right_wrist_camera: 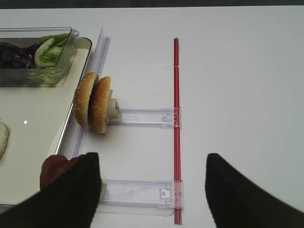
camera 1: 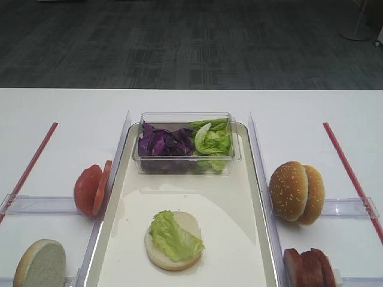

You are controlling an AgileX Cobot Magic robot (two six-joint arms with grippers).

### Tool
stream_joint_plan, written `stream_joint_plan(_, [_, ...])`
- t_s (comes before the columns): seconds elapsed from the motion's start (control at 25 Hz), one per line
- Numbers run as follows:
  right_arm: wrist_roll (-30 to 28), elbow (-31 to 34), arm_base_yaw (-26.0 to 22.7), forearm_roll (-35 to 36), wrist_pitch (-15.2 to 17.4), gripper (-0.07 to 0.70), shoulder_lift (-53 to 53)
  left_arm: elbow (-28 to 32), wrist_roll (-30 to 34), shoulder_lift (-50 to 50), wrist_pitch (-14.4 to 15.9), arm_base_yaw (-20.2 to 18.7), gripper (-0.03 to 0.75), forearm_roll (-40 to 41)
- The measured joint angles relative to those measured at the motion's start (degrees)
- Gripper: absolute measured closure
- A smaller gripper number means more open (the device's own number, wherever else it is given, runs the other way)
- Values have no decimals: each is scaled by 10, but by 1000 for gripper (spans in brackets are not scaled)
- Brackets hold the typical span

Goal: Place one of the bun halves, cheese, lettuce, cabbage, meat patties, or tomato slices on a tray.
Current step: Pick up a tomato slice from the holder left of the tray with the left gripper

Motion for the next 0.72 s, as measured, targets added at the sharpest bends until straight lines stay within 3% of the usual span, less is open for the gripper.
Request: stream_joint_plan(0.72, [0, 0, 0, 0, 0, 131, 0, 0, 0, 0, 0, 0, 301, 0])
